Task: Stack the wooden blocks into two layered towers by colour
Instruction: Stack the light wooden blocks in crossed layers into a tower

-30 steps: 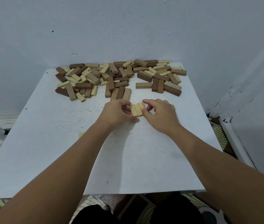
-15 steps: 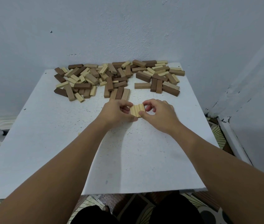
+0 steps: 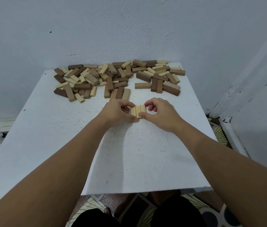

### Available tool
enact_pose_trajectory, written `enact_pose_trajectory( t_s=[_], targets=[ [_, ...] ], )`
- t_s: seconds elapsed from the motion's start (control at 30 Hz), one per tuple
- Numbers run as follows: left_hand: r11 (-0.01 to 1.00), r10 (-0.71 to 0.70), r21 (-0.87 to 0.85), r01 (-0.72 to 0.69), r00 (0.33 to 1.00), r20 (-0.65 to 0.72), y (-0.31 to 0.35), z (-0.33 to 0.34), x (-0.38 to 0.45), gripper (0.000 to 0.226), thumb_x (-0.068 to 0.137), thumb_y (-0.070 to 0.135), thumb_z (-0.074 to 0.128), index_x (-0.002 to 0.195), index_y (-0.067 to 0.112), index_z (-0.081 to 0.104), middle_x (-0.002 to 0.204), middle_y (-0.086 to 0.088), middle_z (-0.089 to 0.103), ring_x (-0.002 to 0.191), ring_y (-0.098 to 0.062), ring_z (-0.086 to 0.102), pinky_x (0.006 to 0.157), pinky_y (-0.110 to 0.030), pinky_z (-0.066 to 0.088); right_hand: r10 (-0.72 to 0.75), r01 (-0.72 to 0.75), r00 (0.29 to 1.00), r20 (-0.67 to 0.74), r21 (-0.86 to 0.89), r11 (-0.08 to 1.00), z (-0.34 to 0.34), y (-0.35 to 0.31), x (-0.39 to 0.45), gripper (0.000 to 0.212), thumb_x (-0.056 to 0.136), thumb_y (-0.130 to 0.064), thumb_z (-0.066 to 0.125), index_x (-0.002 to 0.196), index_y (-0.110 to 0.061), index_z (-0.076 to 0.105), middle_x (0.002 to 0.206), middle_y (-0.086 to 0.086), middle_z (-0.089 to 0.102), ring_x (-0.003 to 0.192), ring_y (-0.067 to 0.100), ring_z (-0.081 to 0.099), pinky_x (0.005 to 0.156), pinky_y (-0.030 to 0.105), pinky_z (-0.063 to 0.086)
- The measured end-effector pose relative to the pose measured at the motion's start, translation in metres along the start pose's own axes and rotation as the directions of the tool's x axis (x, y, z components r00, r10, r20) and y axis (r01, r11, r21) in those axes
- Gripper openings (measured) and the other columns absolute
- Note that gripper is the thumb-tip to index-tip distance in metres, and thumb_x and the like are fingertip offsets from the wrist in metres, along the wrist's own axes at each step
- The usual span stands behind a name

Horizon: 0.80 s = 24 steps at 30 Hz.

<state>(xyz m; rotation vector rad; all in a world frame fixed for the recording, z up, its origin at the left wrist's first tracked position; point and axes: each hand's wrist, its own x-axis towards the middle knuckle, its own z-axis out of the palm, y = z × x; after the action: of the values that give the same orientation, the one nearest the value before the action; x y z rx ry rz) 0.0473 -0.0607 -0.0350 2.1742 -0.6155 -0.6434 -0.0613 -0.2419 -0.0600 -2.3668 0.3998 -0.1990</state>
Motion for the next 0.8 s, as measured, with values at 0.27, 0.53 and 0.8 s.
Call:
enact_pose_trajectory(
  t_s=[0.27, 0.53, 0.8],
  targets=[
    [1.0, -0.006, 0.03, 0.005, 1.0, 0.029, 0.003, -0.002, 0.003, 0.055, 0.064, 0.029, 0.1, 0.113, 0.03, 0.075, 0.092, 0.002, 0.066, 0.078, -0.011, 0.06, 0.069, -0.025, 0.046, 0.019, -0.027, 0.995, 0.102, 0.072, 0.997, -0.012, -0.003, -0.001, 0.047, 0.082, -0.048, 0.084, 0.12, -0.029, 0.064, 0.102, -0.01, 0.06, 0.091, 0.008, 0.055, 0.075, 0.023, 0.045],
    [0.999, -0.021, 0.028, 0.02, 0.999, 0.044, 0.008, -0.003, 0.002, 0.054, 0.063, 0.025, 0.1, 0.108, 0.031, 0.074, 0.094, 0.001, 0.064, 0.079, -0.012, 0.06, 0.071, -0.026, 0.048, 0.052, -0.08, 0.971, 0.233, 0.109, 0.991, -0.026, -0.003, 0.008, 0.051, 0.074, -0.035, 0.093, 0.117, -0.032, 0.067, 0.104, -0.01, 0.064, 0.094, 0.01, 0.058, 0.078, 0.027, 0.054],
    [1.0, -0.023, -0.003, 0.024, 0.999, 0.046, 0.007, -0.004, 0.002, 0.055, 0.062, 0.026, 0.101, 0.11, 0.031, 0.074, 0.096, 0.0, 0.063, 0.085, -0.015, 0.059, 0.073, -0.028, 0.047, 0.056, -0.082, 0.974, 0.221, 0.113, 0.99, -0.025, -0.001, 0.008, 0.054, 0.071, -0.035, 0.095, 0.117, -0.031, 0.067, 0.104, -0.011, 0.064, 0.094, 0.011, 0.059, 0.072, 0.023, 0.051]
  ],
)
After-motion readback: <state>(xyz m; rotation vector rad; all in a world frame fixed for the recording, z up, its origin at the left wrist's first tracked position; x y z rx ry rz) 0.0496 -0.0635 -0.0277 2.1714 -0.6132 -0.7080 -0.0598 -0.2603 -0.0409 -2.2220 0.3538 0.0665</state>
